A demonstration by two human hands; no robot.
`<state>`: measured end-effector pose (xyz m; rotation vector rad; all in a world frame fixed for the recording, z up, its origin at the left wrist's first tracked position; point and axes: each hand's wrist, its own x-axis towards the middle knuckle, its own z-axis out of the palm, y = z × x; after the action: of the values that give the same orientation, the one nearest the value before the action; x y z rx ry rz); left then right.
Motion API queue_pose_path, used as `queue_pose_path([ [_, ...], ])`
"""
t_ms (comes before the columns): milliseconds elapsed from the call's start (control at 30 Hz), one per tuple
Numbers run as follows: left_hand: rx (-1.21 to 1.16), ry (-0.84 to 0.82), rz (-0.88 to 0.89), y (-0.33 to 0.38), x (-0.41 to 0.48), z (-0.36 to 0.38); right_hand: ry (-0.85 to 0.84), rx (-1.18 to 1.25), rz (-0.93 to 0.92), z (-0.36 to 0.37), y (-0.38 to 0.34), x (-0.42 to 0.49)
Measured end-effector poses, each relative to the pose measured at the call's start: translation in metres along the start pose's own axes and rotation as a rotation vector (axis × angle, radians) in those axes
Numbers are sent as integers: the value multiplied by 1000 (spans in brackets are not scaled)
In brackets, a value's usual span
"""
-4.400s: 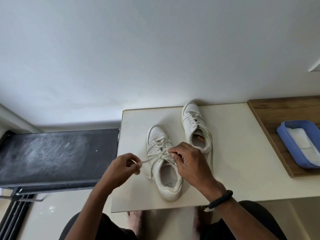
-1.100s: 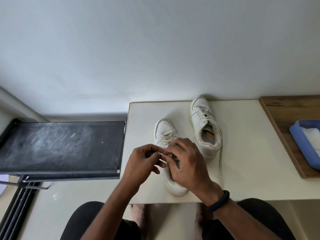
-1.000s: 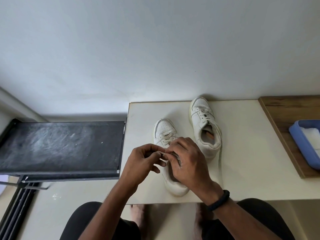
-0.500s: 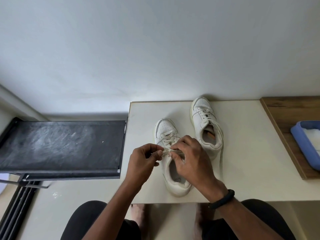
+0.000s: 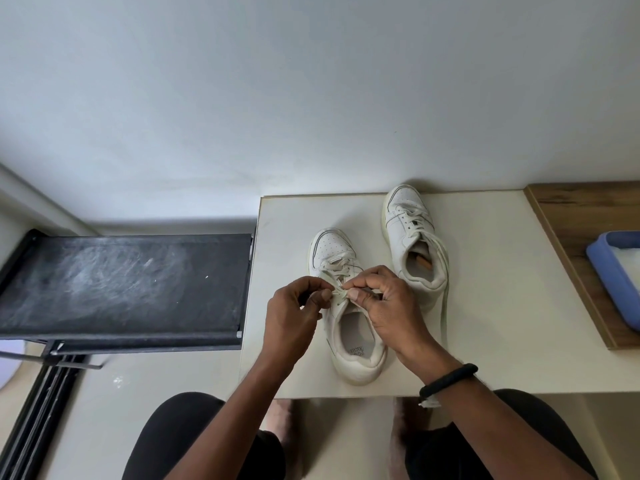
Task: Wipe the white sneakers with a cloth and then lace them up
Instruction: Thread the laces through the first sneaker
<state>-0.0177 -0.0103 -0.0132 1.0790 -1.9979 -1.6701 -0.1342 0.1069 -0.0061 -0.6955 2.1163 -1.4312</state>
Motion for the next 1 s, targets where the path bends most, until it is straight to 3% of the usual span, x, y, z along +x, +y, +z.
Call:
queue_pose_path([
  [167,-60,48,37,1,1,2,10,19,23,1,-1,0],
  [400,-208,-50,-33,5,1,1,50,-7,37,3,0,-3],
  [533,-302,-99,-124,4,2,-2,73,-126,-73,0,-1,-4],
  [833,-296,-138,-93,4,3,-10,153,-278,-205,5,-3,-9],
  [1000,-302,-94,-97,3,4,-8,86,-337,-285,-2,-3,-6],
])
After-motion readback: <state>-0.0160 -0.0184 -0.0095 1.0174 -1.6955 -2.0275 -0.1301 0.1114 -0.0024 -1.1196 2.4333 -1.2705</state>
